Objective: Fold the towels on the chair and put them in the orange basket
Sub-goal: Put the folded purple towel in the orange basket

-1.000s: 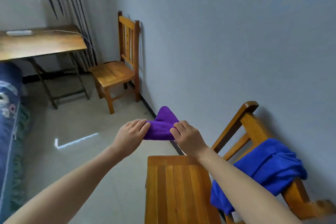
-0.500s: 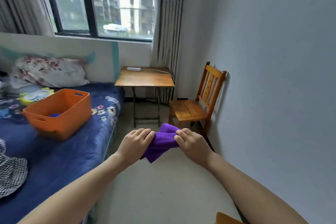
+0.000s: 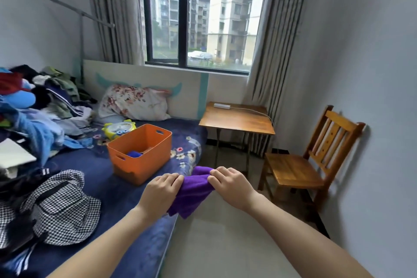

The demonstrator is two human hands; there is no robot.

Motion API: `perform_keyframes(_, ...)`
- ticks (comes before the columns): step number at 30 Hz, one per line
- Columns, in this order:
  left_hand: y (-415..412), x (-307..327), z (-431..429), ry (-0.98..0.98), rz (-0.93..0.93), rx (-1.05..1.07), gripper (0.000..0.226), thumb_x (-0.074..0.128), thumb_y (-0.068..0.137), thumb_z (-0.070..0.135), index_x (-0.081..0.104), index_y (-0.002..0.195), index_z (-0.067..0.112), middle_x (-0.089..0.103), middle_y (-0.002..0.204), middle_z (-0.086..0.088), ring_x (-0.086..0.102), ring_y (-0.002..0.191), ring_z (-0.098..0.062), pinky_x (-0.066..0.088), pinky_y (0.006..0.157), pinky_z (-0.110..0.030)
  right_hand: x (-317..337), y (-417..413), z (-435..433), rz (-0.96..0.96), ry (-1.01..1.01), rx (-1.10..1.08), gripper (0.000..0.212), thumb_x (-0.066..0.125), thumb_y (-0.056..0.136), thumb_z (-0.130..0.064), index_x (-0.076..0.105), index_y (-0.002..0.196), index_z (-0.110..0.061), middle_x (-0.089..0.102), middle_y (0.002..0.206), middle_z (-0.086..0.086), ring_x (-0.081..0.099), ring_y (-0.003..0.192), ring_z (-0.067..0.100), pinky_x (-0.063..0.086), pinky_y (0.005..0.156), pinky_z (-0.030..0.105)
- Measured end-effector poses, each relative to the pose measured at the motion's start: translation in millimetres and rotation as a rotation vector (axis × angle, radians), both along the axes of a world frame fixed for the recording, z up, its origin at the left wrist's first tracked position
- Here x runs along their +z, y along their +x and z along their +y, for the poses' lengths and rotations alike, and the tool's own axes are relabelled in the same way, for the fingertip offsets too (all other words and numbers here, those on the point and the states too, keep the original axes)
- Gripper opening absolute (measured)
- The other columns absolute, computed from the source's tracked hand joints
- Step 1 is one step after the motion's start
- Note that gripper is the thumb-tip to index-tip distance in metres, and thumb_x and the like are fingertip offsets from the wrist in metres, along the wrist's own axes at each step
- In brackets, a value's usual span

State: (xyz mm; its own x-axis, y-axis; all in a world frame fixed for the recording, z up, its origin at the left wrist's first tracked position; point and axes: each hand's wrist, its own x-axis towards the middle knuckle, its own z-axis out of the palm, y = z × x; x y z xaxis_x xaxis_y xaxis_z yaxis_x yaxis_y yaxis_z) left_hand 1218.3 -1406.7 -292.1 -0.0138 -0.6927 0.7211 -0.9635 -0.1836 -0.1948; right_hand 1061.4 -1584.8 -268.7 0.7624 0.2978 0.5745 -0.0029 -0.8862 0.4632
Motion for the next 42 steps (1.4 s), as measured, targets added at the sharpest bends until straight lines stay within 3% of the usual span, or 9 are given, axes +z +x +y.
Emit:
perform_keyframes(5, 29, 5, -27, 0.017, -0.043, 0.061, 0.026, 0.043, 0.074, 0.015, 0.059, 0.094, 0.011, 0.072, 0.079, -0.006, 0.069, 0.065, -0.02, 0.057, 0.055, -0.025, -5, 35, -36, -0.037, -0.02, 0.067, 0.01, 0.052, 0.077, -0.008, 0.048, 0.085, -0.014, 0.065, 0.08, 0.0, 0.06, 0.066, 0.017, 0.046, 0.051, 0.026)
perform_keyframes(9, 52, 13, -70, 0.009, -0.076, 0.119, 0.024, 0.044, 0.075, 0.015, 0.049, 0.098, 0.013, 0.072, 0.08, -0.005, 0.069, 0.065, -0.019, 0.056, 0.055, -0.025, -3, 71, -87, -0.08, -0.029, 0.106, 0.013, 0.053, 0.076, -0.008, 0.048, 0.085, -0.014, 0.065, 0.081, -0.001, 0.06, 0.066, 0.017, 0.045, 0.051, 0.025)
perform_keyframes(15, 72, 17, -142, 0.05, -0.026, 0.227, 0.046, 0.089, 0.047, 0.008, 0.069, 0.089, 0.007, 0.073, 0.08, -0.008, 0.07, 0.066, -0.022, 0.056, 0.055, -0.028, 3, 107, -171, -0.038, 0.006, 0.161, 0.012, 0.053, 0.076, -0.01, 0.052, 0.087, -0.015, 0.066, 0.083, -0.002, 0.063, 0.07, 0.017, 0.049, 0.055, 0.024)
perform_keyframes(19, 86, 1, -182, 0.029, -0.046, 0.232, 0.019, 0.064, 0.071, 0.014, 0.068, 0.09, 0.009, 0.072, 0.08, -0.006, 0.07, 0.066, -0.02, 0.056, 0.056, -0.025, -9, 125, -213, -0.016, 0.031, 0.173, 0.013, 0.051, 0.075, -0.01, 0.06, 0.081, -0.015, 0.066, 0.083, -0.002, 0.063, 0.072, 0.017, 0.048, 0.055, 0.024)
perform_keyframes(22, 93, -17, -197, 0.083, -0.003, 0.227, 0.025, 0.043, 0.074, 0.013, 0.062, 0.091, 0.011, 0.071, 0.076, -0.004, 0.068, 0.061, -0.018, 0.055, 0.051, -0.023, -32, 138, -232, 0.032, 0.056, 0.223, 0.013, 0.05, 0.075, -0.008, 0.06, 0.078, -0.016, 0.065, 0.079, -0.003, 0.061, 0.065, 0.016, 0.046, 0.051, 0.023)
perform_keyframes(30, 148, -38, -232, 0.153, 0.1, 0.316, 0.028, 0.041, 0.075, 0.014, 0.065, 0.09, 0.011, 0.071, 0.074, -0.002, 0.067, 0.059, -0.016, 0.054, 0.048, -0.023, -47, 204, -272, 0.113, 0.116, 0.283, 0.014, 0.045, 0.074, -0.013, 0.043, 0.086, -0.018, 0.066, 0.08, -0.007, 0.062, 0.066, 0.012, 0.044, 0.053, 0.021)
perform_keyframes(34, 199, -38, -248, 0.145, 0.111, 0.336, 0.024, 0.043, 0.076, 0.016, 0.053, 0.098, 0.014, 0.071, 0.077, -0.002, 0.068, 0.063, -0.017, 0.055, 0.051, -0.024, -43, 254, -287, 0.133, 0.111, 0.291, 0.01, 0.044, 0.077, -0.014, 0.043, 0.086, -0.019, 0.065, 0.079, -0.008, 0.062, 0.067, 0.011, 0.042, 0.057, 0.021)
perform_keyframes(37, 243, -44, -264, 0.105, 0.126, 0.341, 0.024, 0.054, 0.072, 0.013, 0.062, 0.094, 0.011, 0.071, 0.079, -0.004, 0.068, 0.063, -0.018, 0.056, 0.053, -0.024, -40, 302, -306, 0.16, 0.07, 0.313, 0.007, 0.043, 0.081, -0.015, 0.048, 0.084, -0.018, 0.066, 0.078, -0.006, 0.062, 0.066, 0.013, 0.045, 0.055, 0.021)
perform_keyframes(42, 311, -51, -293, 0.052, 0.227, 0.36, 0.03, 0.045, 0.068, 0.013, 0.054, 0.097, 0.015, 0.07, 0.076, -0.001, 0.067, 0.062, -0.016, 0.055, 0.051, -0.023, -32, 388, -340, 0.244, -0.011, 0.341, 0.005, 0.044, 0.08, -0.015, 0.044, 0.083, -0.019, 0.063, 0.076, -0.006, 0.059, 0.062, 0.014, 0.046, 0.053, 0.022)
